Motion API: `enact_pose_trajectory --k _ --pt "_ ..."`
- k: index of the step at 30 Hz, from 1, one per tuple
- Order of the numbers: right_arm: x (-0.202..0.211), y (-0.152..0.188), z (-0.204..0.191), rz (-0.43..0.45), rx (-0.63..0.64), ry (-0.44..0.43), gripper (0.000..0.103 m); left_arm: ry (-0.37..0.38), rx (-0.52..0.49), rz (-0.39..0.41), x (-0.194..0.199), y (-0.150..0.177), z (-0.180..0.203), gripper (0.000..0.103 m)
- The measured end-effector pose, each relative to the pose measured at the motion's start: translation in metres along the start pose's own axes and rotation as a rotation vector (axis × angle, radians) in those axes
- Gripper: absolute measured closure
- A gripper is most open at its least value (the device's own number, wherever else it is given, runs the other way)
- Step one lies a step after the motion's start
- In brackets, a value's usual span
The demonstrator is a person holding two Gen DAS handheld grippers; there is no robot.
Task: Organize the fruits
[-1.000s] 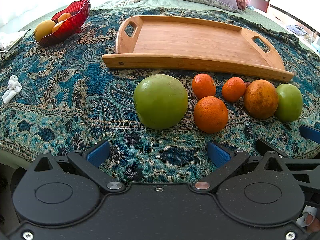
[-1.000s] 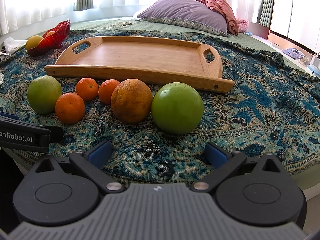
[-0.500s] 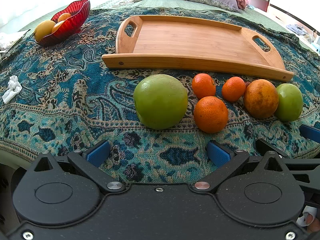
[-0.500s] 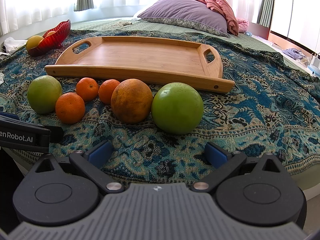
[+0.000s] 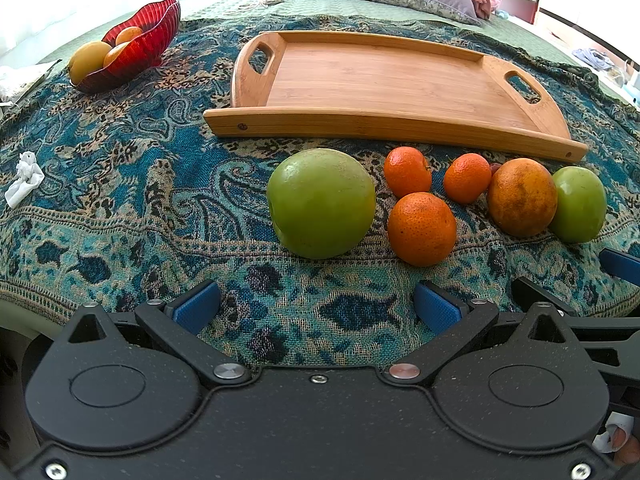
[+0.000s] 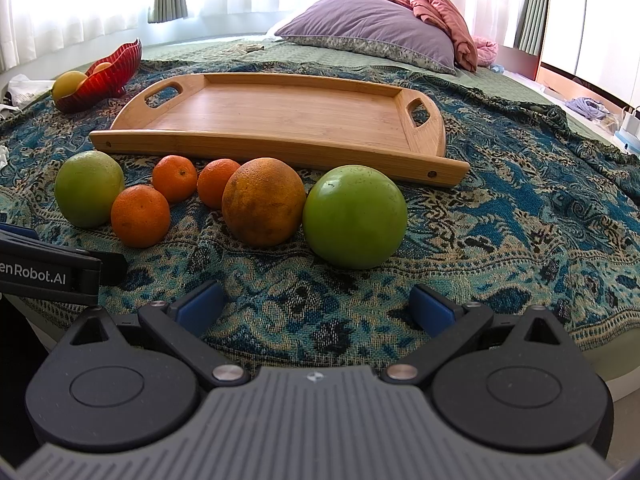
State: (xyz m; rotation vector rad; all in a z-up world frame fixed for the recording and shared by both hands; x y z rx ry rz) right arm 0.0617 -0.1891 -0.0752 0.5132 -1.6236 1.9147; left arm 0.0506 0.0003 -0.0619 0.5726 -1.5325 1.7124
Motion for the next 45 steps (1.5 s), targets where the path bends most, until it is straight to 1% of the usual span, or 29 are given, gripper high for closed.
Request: enact_pose_trajectory --k 5,9,16,20,23,27,29,30,34,35,38,40,41,42,43,45 --pt "0.001 0.0 0.0 0.002 0.001 0.001 0.0 -0.003 -0.003 -0.004 0.0 -0.001 -0.001 0.0" --pt "-0.007 -0.001 0.0 0.01 0.009 0.002 0.0 -0.007 -0.003 -0.006 -0.003 0.0 0.0 0.0" --pt "0.001 0.001 0.002 0.025 -0.002 0.0 0.0 0.004 -0.003 0.009 0.001 -0.001 -0.001 0.0" --pt "0.002 0.005 0.002 0.069 -0.003 0.0 0.0 0.006 -0.016 0.03 0.002 0.002 -0.001 0.0" --pt "0.002 0.005 0.002 0.083 -0.002 -0.001 0.0 0.006 -0.032 0.035 0.004 0.005 0.001 0.0" --pt "0.002 0.0 0.004 0.067 -0.015 -0.021 0.0 0.016 -0.015 0.028 0.005 0.003 0.001 0.0" --pt "0.004 -0.001 0.005 0.077 -0.032 -0.029 0.0 0.023 -0.028 0.034 0.008 0.002 0.002 0.0" --pt "0.005 -0.002 0.006 0.086 -0.039 -0.032 0.0 0.026 -0.034 0.037 0.008 0.001 0.002 0.002" --pt "0.012 -0.006 0.008 0.131 -0.05 -0.042 0.008 0.058 -0.055 0.059 0.016 -0.001 0.005 0.01" --pt "0.014 -0.008 0.008 0.144 -0.053 -0.04 0.01 0.071 -0.055 0.068 0.018 -0.002 0.006 0.012" --pt "0.019 -0.013 0.013 0.179 -0.07 -0.023 0.018 0.116 -0.047 0.107 0.026 -0.005 0.009 0.018" --pt "0.02 -0.015 0.017 0.188 -0.078 0.012 0.029 0.144 -0.05 0.14 0.031 -0.009 0.011 0.02" --pt "0.019 -0.015 0.018 0.188 -0.076 0.037 0.032 0.149 -0.052 0.157 0.034 -0.01 0.012 0.023" --pt "0.017 -0.015 0.02 0.188 -0.076 0.06 0.038 0.147 -0.054 0.177 0.037 -0.012 0.013 0.027" --pt "0.015 -0.015 0.023 0.187 -0.079 0.075 0.042 0.145 -0.051 0.2 0.04 -0.014 0.013 0.03" --pt "0.014 -0.014 0.025 0.186 -0.088 0.07 0.042 0.147 -0.037 0.235 0.045 -0.017 0.011 0.038"
Point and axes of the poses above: each gripper's, at about its wrist camera, not at the fingertips, and x roughly against the way its jaws point, z to its right, y to its underside, the point moved 8 cm from there along -x, roughly the way its jaws point, and after that the axes turned 14 degrees about y, right-handed, at the moved point
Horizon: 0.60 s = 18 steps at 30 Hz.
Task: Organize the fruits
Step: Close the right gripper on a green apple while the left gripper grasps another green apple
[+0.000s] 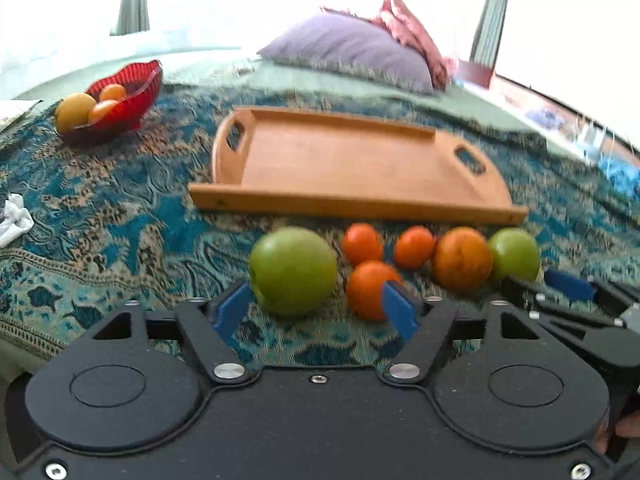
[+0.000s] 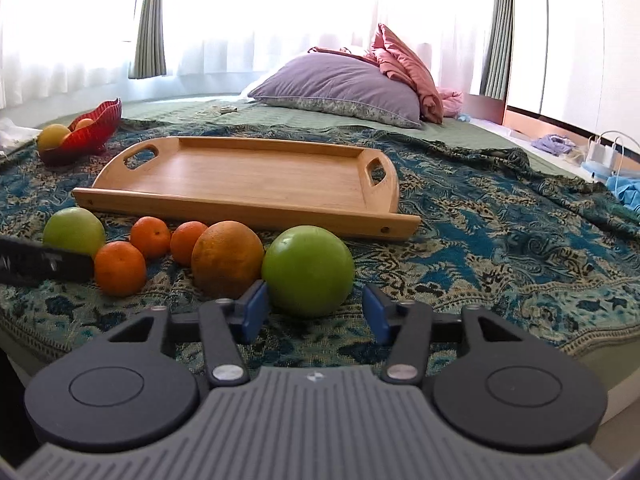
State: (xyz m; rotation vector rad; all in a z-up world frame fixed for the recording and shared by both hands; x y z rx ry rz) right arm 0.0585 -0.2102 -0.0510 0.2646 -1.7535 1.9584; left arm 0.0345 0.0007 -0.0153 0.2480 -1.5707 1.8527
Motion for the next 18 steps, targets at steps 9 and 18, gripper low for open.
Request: enact_pose_trajectory --k 9,18 --pt "-0.004 -0.006 -0.001 0.049 0.002 0.004 0.042 -0.036 0.018 0.026 -0.004 -0.005 -0.014 0.043" --pt "-0.015 -0.011 -0.004 0.093 0.025 -0.04 0.031 -0.039 0.065 0.021 -0.021 0.0 -0.028 0.033"
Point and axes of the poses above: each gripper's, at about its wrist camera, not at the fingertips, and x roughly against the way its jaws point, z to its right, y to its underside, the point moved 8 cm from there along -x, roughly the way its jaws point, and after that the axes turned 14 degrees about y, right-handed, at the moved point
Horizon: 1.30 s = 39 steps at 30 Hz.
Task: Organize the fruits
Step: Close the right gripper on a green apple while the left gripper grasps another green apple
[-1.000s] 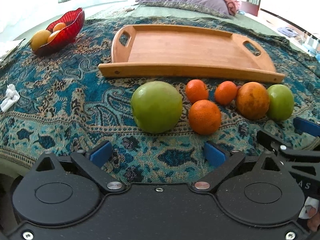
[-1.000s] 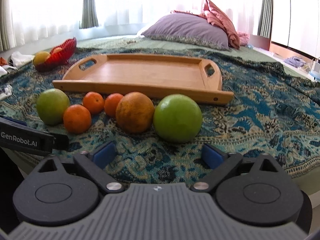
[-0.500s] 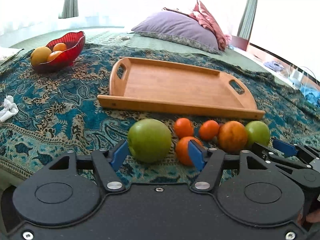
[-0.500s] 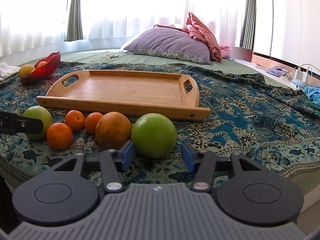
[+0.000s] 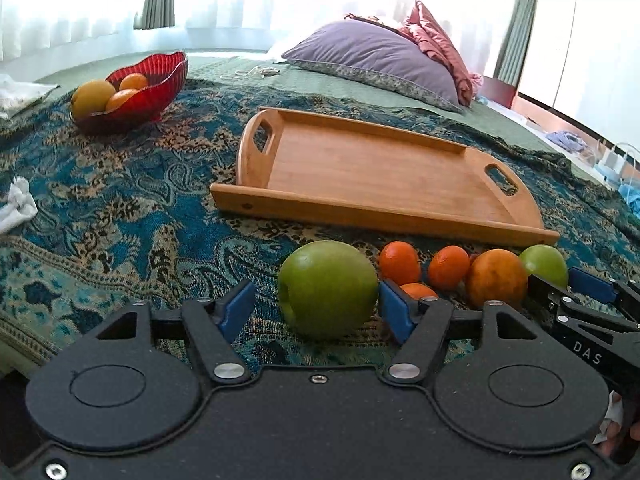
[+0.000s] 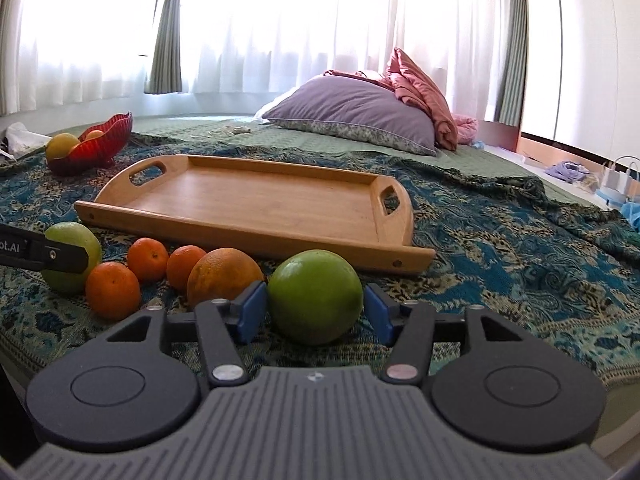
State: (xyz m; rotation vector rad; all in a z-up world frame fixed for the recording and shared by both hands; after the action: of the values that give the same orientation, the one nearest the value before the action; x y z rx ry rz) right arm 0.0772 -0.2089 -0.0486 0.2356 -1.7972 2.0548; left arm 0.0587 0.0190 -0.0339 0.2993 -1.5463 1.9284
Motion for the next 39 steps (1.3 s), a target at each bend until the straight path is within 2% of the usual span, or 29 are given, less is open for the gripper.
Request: enact_pose_trajectory --k 6,10,19,24,30,37,39 --pt "-0.011 -0.001 0.005 -0.01 -0.014 -0.018 0.018 0.006 0.035 0.005 -0.008 0.003 -0.006 0.03" --pt "-0.016 0.0 0.008 -0.02 -0.037 -0.03 0.015 0.01 0.04 0.01 -0.011 0.002 -0.007 0.03" --pt "-0.028 0.005 0.004 -0.052 -0.033 -0.038 0.014 0.016 0.054 0.03 -0.015 0.003 -0.007 0.031" --pt "-0.034 0.014 -0.002 -0.078 -0.028 -0.039 0.014 0.0 0.017 0.031 -0.017 0.007 -0.004 0.031" --pt "-0.033 0.018 -0.003 -0.061 -0.03 -0.025 0.014 -0.04 -0.078 0.031 -0.021 0.014 0.004 0.031" --pt "-0.035 0.02 -0.004 -0.049 -0.049 -0.02 0.013 -0.039 -0.085 0.053 -0.021 0.014 0.004 0.031" --pt "-0.034 0.02 -0.005 -0.044 -0.053 -0.018 0.013 -0.04 -0.093 0.059 -0.019 0.014 0.005 0.039"
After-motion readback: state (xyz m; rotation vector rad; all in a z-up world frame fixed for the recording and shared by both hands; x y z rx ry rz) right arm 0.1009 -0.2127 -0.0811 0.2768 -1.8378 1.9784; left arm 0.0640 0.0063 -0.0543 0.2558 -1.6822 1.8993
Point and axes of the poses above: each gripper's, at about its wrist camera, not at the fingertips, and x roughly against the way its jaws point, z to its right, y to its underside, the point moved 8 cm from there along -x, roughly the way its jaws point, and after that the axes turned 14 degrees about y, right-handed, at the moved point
